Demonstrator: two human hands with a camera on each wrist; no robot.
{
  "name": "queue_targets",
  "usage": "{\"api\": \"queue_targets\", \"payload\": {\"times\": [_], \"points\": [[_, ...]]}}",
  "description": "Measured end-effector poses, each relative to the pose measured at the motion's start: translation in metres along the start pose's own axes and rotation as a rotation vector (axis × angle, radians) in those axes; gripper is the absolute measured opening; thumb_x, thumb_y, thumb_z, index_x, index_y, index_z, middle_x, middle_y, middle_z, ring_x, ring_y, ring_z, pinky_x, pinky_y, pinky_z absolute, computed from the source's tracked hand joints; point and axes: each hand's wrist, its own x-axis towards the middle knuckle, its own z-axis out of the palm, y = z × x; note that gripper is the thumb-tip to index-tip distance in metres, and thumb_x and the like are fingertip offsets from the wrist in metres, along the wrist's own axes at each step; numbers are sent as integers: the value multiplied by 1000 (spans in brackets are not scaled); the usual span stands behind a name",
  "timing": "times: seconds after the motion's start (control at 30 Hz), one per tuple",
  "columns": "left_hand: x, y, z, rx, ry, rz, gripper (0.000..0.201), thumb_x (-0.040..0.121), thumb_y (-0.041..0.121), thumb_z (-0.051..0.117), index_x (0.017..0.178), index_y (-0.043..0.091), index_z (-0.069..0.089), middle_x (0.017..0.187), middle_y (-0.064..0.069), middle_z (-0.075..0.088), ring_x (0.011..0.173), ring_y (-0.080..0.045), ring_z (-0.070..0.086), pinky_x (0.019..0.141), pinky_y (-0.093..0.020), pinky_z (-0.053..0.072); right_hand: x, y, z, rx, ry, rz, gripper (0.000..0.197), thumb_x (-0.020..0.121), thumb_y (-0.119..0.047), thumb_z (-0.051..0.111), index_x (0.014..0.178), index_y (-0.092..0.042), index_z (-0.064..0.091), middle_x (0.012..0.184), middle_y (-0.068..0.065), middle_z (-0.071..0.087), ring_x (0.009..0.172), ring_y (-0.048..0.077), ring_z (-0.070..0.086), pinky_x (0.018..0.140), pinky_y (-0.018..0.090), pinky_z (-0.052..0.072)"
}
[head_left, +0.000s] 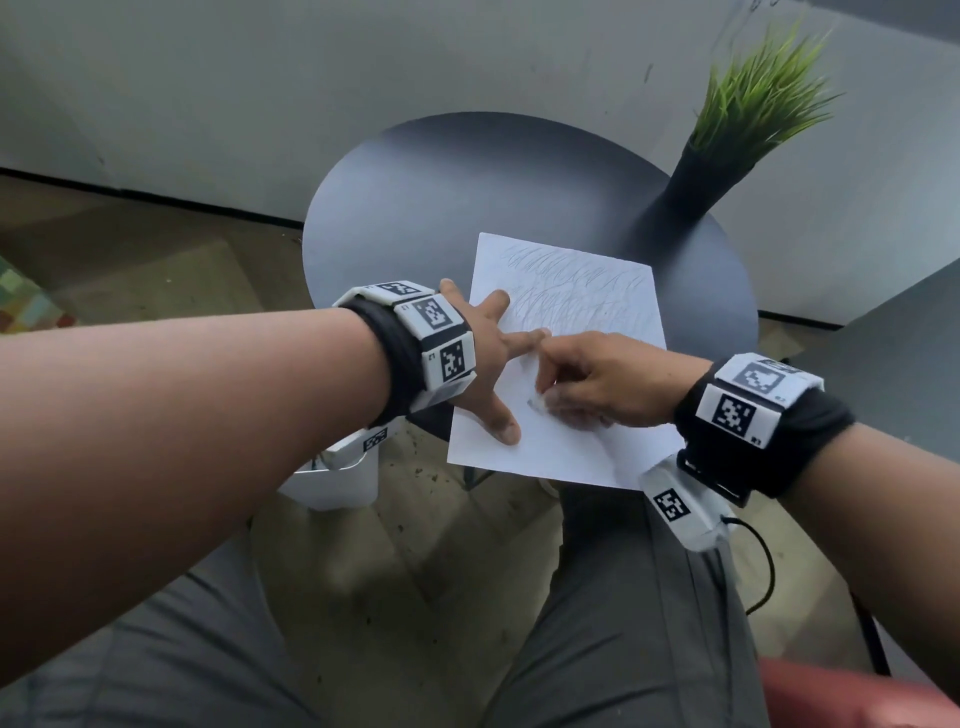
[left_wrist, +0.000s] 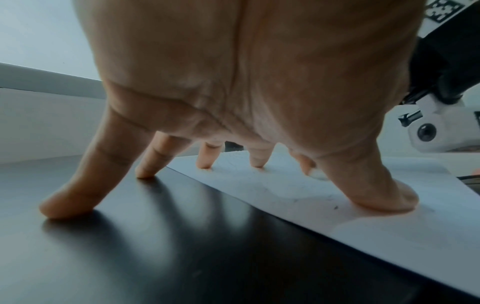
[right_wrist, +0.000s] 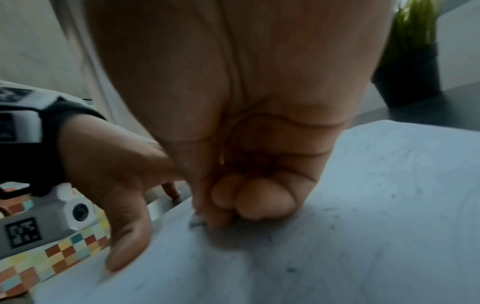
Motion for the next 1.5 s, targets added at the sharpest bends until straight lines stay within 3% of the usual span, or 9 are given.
{"api": "queue_targets", "payload": {"times": [0.2, 0.37, 0.53, 0.67, 0.83, 1.0, 1.17, 1.33, 1.5], "points": [[0, 1, -1, 5, -2, 2, 117, 57, 94, 57, 150, 57, -5, 153, -4, 18, 128, -50, 32, 79, -49, 42, 6, 10, -2, -50, 364, 185, 10, 91, -29, 58, 93, -20, 56, 90, -2, 61, 85, 19, 55, 74, 32, 43], [0, 2, -3, 0, -15, 0, 118, 55, 93, 59, 149, 58, -2, 153, -5, 18, 131, -55, 28, 80, -53, 44, -1, -9, 10, -83, 26, -29, 8, 90, -26, 62, 94, -19, 61, 85, -8, 61, 76, 9, 56, 68, 25, 43], [0, 1, -4, 21, -7, 12, 118, 55, 95, 56, 149, 59, -6, 150, -6, 21, 121, -51, 38, 73, -47, 40, 4, 10, -4, -100, 357, 171, 12, 91, -29, 56, 95, -17, 55, 93, 1, 61, 89, 24, 55, 75, 33, 43], [1, 1, -8, 15, -30, 23, 118, 51, 96, 58, 144, 65, -8, 150, -7, 18, 122, -55, 38, 81, -52, 45, -11, -6, 10, -184, 25, -82, 6, 91, -25, 57, 97, -22, 58, 85, -7, 60, 83, 17, 55, 77, 31, 45], [-1, 4, -10, 43, -54, 6, 117, 55, 95, 57, 145, 63, -10, 154, -9, 13, 123, -54, 40, 91, -54, 47, -2, 15, -2, -44, 338, 165, 11, 91, -32, 57, 94, -22, 55, 90, -4, 60, 88, 20, 56, 73, 33, 43], [1, 5, -12, 62, -76, 6, 120, 53, 94, 60, 147, 61, -8, 155, -12, 13, 121, -54, 42, 93, -55, 47, -13, -4, 18, -125, 22, -83, 7, 92, -27, 56, 97, -22, 56, 92, -5, 63, 86, 17, 57, 78, 31, 47], [0, 9, -11, 52, -90, -5, 120, 62, 87, 63, 150, 56, -11, 158, -14, 8, 130, -53, 35, 99, -57, 40, -2, 23, -4, -39, 368, 213, 12, 92, -34, 56, 95, -23, 53, 94, 0, 61, 89, 23, 56, 75, 33, 43], [1, 7, -11, 33, -114, -3, 120, 64, 84, 66, 151, 55, -12, 164, -12, -9, 137, -57, 25, 104, -60, 36, -17, 3, 13, -127, 54, -59, 7, 93, -27, 56, 100, -26, 57, 88, -7, 62, 83, 15, 56, 70, 23, 42], [-1, 10, -15, 60, -124, 14, 119, 68, 83, 64, 151, 52, -14, 165, -6, -20, 140, -55, 24, 106, -58, 35, -6, 27, -5, -78, 375, 202, 12, 93, -33, 56, 98, -22, 55, 91, -2, 60, 87, 22, 55, 73, 30, 40]]}}
